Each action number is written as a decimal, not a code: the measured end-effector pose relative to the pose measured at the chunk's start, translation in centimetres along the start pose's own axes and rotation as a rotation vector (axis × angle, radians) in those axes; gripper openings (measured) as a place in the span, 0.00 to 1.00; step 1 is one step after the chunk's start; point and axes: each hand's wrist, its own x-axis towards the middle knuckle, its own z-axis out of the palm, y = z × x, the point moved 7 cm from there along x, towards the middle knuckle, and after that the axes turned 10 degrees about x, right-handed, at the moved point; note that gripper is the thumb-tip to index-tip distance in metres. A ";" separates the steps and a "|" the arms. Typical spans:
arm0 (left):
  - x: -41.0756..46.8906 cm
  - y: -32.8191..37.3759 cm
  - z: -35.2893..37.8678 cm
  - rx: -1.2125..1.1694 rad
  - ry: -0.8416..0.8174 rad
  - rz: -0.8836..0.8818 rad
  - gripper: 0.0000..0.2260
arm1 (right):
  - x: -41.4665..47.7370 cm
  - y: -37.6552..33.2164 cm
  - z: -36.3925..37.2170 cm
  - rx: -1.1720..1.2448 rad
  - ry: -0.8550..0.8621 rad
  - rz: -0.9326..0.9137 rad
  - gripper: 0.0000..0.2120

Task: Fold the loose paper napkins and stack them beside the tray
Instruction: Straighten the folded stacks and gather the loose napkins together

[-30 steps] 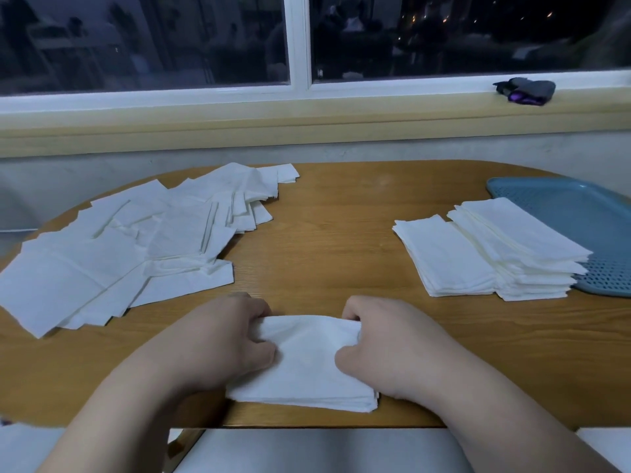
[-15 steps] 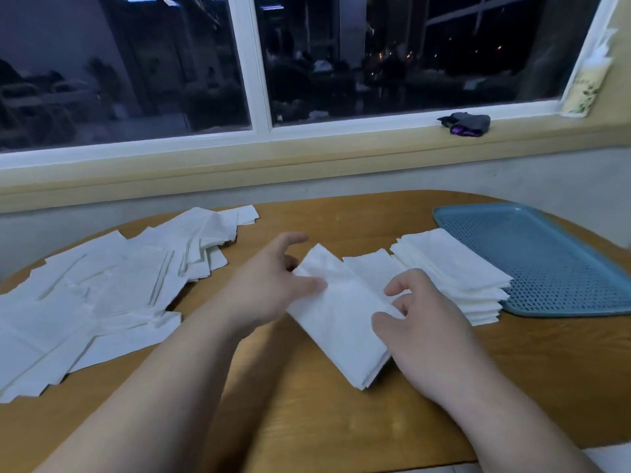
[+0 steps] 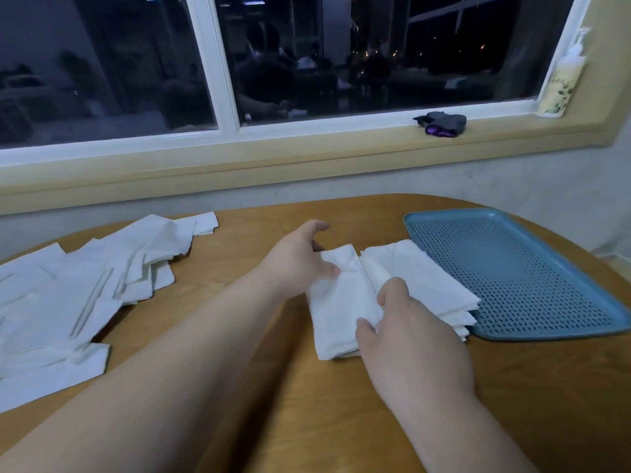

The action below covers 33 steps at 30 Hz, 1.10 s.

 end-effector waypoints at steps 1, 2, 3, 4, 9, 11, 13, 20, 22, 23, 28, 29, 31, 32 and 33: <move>0.2 0.0 0.5 0.043 -0.014 0.009 0.36 | -0.1 0.0 0.1 -0.015 -0.019 -0.004 0.11; 0.4 0.0 1.1 0.090 -0.030 0.018 0.35 | -0.3 -0.1 0.2 -0.023 -0.036 -0.003 0.11; 0.5 -0.1 1.5 0.123 -0.045 0.023 0.34 | -0.4 -0.1 0.2 -0.027 -0.053 -0.002 0.10; 0.4 -0.2 1.8 0.135 -0.052 0.024 0.33 | -0.6 -0.1 0.3 -0.030 -0.071 -0.005 0.10; -1.2 -0.6 0.1 0.163 0.101 0.040 0.29 | -1.6 -0.9 0.2 -0.012 -0.115 -0.033 0.09; -3.4 -0.7 -2.0 0.104 0.208 0.026 0.25 | -2.0 -1.5 0.4 -0.001 -0.117 -0.059 0.10; -6.7 -1.6 -3.9 0.034 0.283 -0.018 0.21 | -2.4 -2.3 1.0 0.008 -0.128 -0.094 0.10; -18.9 -9.5 -7.7 -0.048 0.356 -0.237 0.09 | -3.9 -6.3 5.3 0.057 -0.215 -0.226 0.10; -20.8 -11.3 -9.1 -0.028 0.376 -0.261 0.07 | -4.5 -7.7 6.7 0.061 -0.240 -0.264 0.10; -21.5 -12.1 -9.8 -0.025 0.390 -0.266 0.06 | -4.8 -8.4 7.4 0.063 -0.251 -0.278 0.10; -24.8 -16.7 -12.3 0.017 0.381 -0.334 0.06 | -6.1 -12.0 10.8 0.077 -0.317 -0.312 0.09; -25.4 -17.8 -12.8 0.042 0.367 -0.345 0.06 | -6.2 -12.8 11.6 0.087 -0.327 -0.320 0.09; -26.2 -19.6 -13.9 0.071 0.354 -0.364 0.06 | -6.2 -14.7 12.9 0.103 -0.337 -0.341 0.08; -26.5 -20.5 -14.5 0.065 0.361 -0.377 0.06 | -6.1 -15.8 13.7 0.097 -0.345 -0.359 0.08; -26.8 -21.4 -15.2 0.050 0.374 -0.392 0.06 | -6.0 -17.1 14.4 0.089 -0.351 -0.384 0.08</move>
